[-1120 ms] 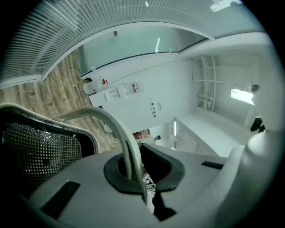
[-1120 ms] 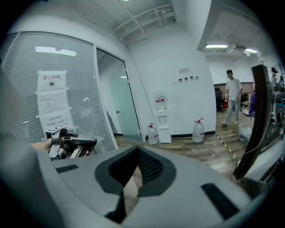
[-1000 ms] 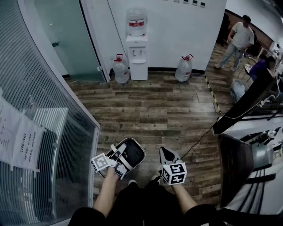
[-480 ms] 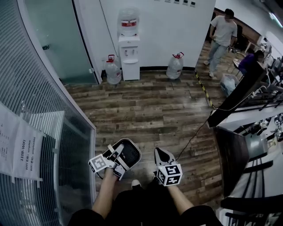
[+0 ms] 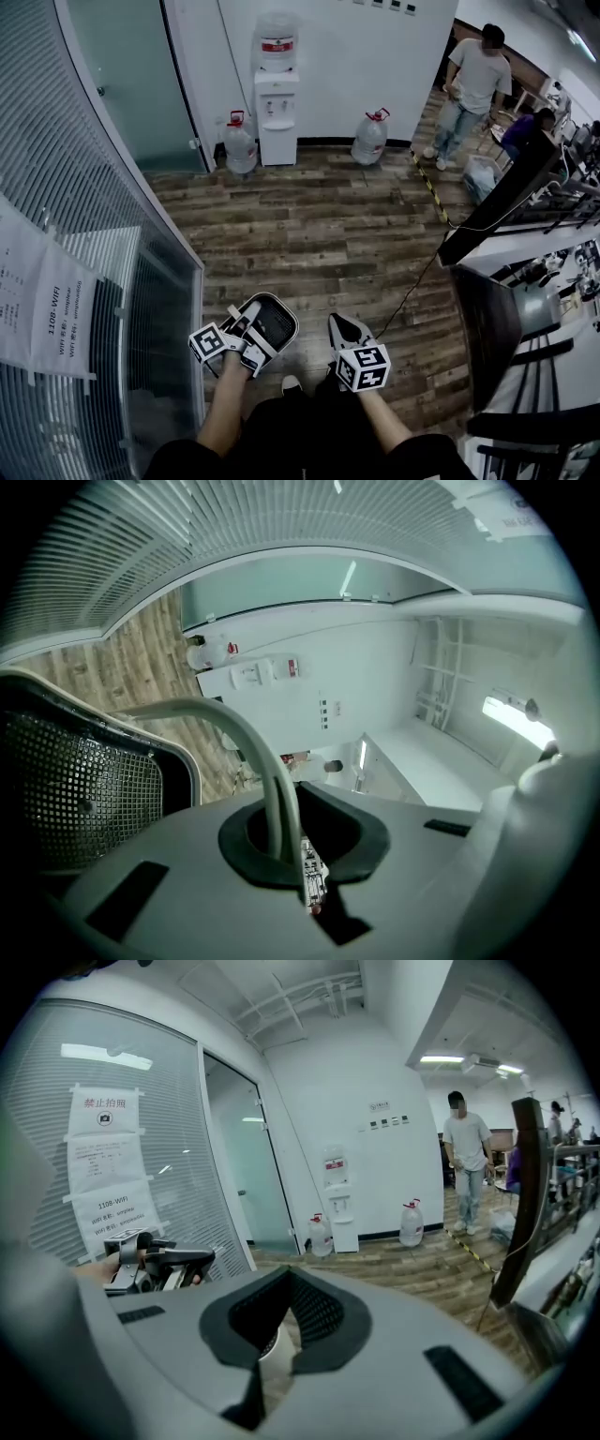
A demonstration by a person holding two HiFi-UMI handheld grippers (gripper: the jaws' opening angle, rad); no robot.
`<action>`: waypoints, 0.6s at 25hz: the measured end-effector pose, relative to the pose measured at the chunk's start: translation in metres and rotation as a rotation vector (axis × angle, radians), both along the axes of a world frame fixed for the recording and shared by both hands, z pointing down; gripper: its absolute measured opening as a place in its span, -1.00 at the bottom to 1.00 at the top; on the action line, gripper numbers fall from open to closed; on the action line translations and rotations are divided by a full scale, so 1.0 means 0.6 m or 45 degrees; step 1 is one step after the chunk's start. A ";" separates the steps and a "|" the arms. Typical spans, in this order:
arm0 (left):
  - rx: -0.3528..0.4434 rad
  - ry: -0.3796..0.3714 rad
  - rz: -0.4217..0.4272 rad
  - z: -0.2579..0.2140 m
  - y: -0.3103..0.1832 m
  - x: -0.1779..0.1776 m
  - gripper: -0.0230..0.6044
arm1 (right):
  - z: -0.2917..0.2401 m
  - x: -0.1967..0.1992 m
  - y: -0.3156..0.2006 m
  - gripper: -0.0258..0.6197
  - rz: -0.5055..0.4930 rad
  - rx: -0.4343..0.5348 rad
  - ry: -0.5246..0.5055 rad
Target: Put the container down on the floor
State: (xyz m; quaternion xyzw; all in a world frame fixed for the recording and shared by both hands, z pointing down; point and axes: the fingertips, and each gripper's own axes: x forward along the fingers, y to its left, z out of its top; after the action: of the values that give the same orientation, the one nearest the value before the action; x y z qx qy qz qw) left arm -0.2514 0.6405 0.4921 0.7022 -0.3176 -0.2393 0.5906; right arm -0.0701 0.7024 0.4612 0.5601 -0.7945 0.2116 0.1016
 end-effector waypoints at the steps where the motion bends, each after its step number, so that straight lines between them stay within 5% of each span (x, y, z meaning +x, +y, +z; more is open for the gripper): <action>1: 0.001 0.010 -0.002 -0.001 0.001 -0.004 -0.89 | 0.002 -0.005 0.001 -0.89 -0.003 -0.004 0.001; 15: -0.013 0.057 0.003 0.002 0.005 -0.067 -0.89 | 0.018 -0.080 0.001 -0.89 -0.027 -0.050 0.055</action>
State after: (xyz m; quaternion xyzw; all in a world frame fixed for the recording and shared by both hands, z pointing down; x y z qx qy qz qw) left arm -0.2918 0.6434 0.4932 0.6941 -0.3045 -0.2526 0.6014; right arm -0.1180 0.7032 0.4717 0.5539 -0.7937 0.2140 0.1320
